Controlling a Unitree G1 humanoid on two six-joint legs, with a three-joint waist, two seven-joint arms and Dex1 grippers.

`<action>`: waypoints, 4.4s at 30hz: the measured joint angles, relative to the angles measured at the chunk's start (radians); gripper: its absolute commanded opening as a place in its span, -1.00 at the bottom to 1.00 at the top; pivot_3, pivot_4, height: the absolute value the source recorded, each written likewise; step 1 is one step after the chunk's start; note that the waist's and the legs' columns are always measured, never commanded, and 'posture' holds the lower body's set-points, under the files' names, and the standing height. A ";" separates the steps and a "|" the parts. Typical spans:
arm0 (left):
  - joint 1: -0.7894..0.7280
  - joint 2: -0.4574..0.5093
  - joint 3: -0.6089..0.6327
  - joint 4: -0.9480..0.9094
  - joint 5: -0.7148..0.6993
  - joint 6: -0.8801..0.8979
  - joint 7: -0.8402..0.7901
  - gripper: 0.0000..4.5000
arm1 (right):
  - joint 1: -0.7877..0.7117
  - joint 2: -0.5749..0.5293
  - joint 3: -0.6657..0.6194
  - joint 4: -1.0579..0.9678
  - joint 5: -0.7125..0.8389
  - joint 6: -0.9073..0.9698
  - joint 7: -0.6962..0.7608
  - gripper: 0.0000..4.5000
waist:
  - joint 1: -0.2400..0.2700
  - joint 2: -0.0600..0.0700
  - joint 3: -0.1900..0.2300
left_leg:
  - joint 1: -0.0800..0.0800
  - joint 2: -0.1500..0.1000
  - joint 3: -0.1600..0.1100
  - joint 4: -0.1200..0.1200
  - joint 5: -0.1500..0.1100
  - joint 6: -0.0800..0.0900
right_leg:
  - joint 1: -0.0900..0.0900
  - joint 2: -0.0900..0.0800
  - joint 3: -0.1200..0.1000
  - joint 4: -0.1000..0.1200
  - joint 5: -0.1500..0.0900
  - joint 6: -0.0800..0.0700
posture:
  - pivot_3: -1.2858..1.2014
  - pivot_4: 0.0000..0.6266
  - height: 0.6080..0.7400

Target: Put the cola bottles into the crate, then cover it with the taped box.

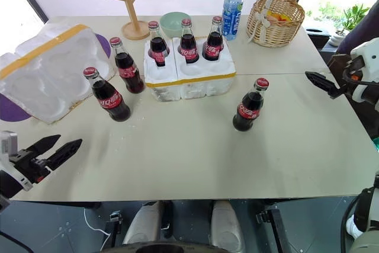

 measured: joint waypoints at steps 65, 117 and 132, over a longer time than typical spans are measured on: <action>-0.675 0.071 -0.473 0.175 -0.012 0.070 -0.170 0.19 | -0.248 -0.076 0.123 -0.729 0.567 0.782 0.265 1.00 | 0.012 0.000 0.004 | -0.007 0.000 -0.004 0.003 0.000 0.000 | -0.004 0.000 -0.002 0.001 0.000 0.000 | 0.03 -0.52 1.00; -0.787 -0.002 -0.334 0.308 0.156 0.039 -0.058 0.98 | -0.082 -0.012 0.112 -0.706 0.470 0.670 0.043 1.00 | 0.023 0.002 0.004 | -0.014 -0.002 -0.006 0.017 -0.002 0.003 | -0.002 0.001 -0.002 0.001 0.005 0.005 | 0.03 -0.52 1.00; -0.985 -0.079 -0.543 0.761 0.430 -0.322 -0.101 0.98 | -0.124 0.039 0.137 -0.704 0.482 0.706 0.019 1.00 | 0.027 0.001 0.004 | -0.015 -0.002 -0.006 0.016 -0.002 0.004 | -0.004 0.001 -0.002 0.002 0.007 0.009 | 0.03 -0.52 1.00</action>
